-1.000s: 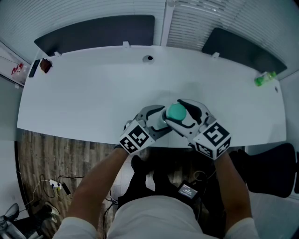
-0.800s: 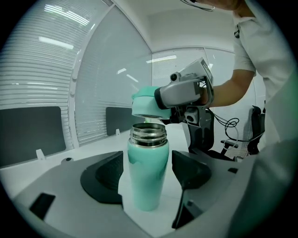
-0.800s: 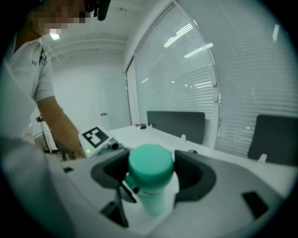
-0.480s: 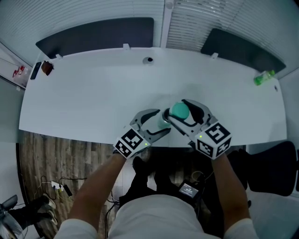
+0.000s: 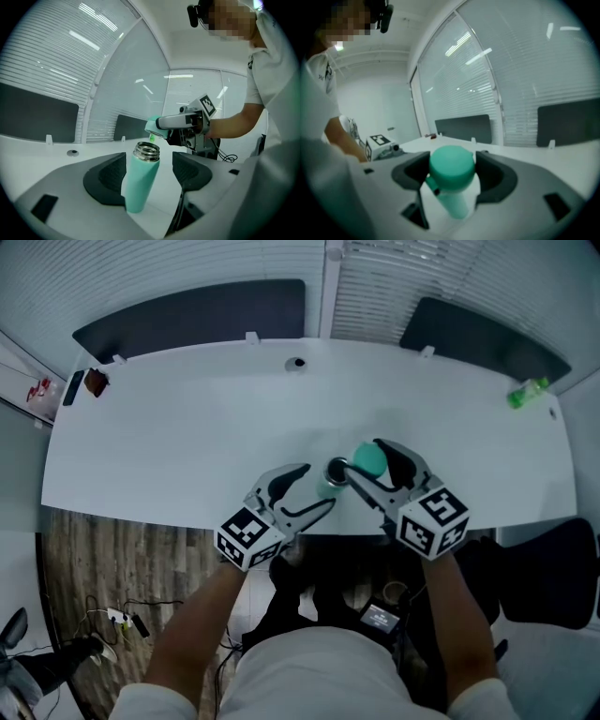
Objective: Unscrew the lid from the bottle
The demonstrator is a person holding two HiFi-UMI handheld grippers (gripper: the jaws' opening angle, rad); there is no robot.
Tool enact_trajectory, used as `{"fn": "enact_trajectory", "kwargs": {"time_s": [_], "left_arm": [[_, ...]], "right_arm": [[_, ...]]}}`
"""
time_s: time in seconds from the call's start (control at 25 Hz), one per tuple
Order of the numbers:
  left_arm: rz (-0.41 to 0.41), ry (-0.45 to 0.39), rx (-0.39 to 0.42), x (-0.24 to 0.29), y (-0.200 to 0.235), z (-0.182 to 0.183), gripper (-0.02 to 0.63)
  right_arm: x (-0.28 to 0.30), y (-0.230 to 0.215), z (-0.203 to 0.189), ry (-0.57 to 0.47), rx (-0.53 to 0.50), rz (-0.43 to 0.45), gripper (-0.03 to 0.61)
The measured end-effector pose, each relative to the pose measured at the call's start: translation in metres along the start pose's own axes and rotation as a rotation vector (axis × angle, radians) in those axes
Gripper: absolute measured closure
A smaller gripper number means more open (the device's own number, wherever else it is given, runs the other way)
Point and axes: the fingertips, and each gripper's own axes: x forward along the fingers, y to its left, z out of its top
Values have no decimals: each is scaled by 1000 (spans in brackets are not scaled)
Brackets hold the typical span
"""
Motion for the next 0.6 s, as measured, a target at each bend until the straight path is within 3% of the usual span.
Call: {"fn": "enact_trajectory", "kwargs": {"time_s": [0.28, 0.6], "left_arm": [[31, -116, -90, -16, -2, 30, 350], [74, -223, -258, -33, -2, 48, 385]], "right_arm": [[-17, -4, 11, -51, 67, -23, 270], [-42, -12, 19, -111, 176, -82, 270]]}}
